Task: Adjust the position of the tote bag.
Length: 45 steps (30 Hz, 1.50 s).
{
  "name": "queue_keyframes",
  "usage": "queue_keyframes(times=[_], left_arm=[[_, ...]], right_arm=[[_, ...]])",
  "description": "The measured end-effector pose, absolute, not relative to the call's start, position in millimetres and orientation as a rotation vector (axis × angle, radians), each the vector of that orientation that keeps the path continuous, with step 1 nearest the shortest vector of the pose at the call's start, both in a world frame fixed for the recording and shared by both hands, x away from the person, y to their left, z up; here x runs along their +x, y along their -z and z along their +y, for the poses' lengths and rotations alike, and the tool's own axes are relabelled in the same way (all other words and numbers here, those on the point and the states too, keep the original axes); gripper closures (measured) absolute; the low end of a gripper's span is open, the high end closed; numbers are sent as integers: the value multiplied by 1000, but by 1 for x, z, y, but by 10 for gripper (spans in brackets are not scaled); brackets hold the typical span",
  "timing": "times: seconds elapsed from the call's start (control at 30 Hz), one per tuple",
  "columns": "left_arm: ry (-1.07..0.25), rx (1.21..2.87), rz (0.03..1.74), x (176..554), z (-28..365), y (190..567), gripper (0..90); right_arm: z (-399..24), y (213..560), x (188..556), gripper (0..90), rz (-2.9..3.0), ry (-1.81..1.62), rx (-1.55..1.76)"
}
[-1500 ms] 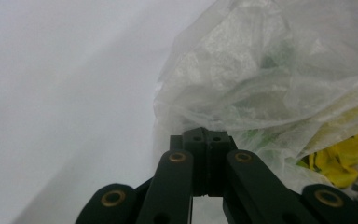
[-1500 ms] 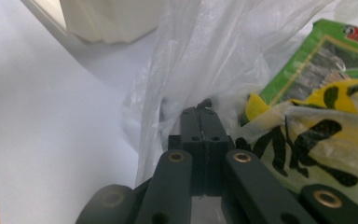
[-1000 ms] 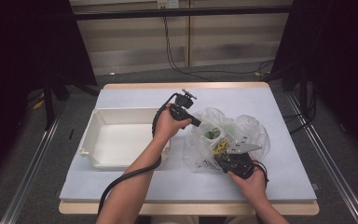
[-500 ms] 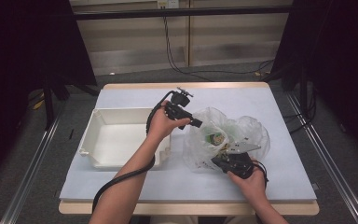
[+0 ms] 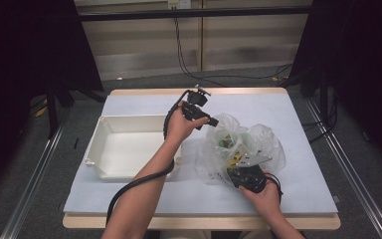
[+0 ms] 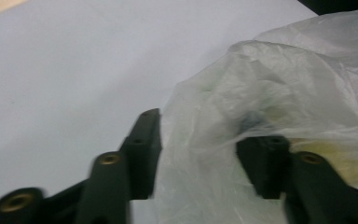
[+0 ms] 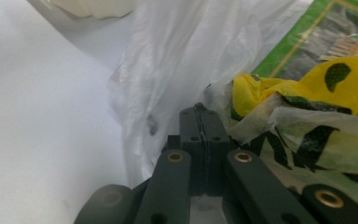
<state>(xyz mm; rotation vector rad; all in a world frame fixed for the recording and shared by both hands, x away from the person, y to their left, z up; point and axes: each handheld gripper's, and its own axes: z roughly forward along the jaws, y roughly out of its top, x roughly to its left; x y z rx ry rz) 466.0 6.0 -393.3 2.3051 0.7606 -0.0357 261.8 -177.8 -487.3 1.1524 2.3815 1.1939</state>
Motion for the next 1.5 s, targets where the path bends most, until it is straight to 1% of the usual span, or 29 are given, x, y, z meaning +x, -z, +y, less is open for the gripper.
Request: queue_keyframes(times=[0.03,0.07,0.1,0.13,0.17,0.2,0.27,0.37,0.47,0.5,0.6,0.7,0.8,0.9,1.13,1.33,1.47,1.5], left_arm=[[36,2304,768,468,5,396,571],[35,2322,774,469,3,397,653],[29,2326,781,471,2,399,711],[34,2329,791,473,1,401,742],[44,2339,800,475,0,402,812],[44,2352,812,477,-2,403,858],[41,2354,826,479,-3,405,893],[24,2392,856,487,-8,411,900],[13,2397,879,492,-12,414,900],[11,2376,911,493,-14,416,900],[-12,2452,878,500,-17,418,900],[-20,2472,885,505,-22,420,900],[-21,2448,912,509,-26,423,900],[-27,2481,903,513,-28,427,900],[-53,2482,927,521,-31,434,900],[-76,2492,927,525,-35,433,900],[-120,2506,930,526,-36,432,900],[-100,2500,938,525,-37,432,900]], right_arm=[[-177,487,261,899,2385,-1193,1146],[-176,488,261,900,2395,-1197,1137],[-175,488,261,900,2400,-1192,1134],[-174,488,260,900,2406,-1190,1123],[-173,488,259,900,2410,-1187,1110],[-172,488,259,900,2413,-1183,1109],[-172,488,258,900,2419,-1187,1114],[-173,488,256,900,2427,-1197,1118],[-174,488,254,900,2435,-1196,1116],[-174,487,254,900,2439,-1196,1115],[-174,487,252,900,2452,-1193,1101],[-174,486,250,900,2467,-1192,1096],[-173,486,248,900,2485,-1193,1082],[-173,485,245,900,2493,-1197,1078],[-171,485,241,900,2514,-1198,1055],[-172,485,240,900,2514,-1196,1041],[-173,485,239,900,2514,-1193,1024],[-174,486,239,900,2510,-1203,1030]])
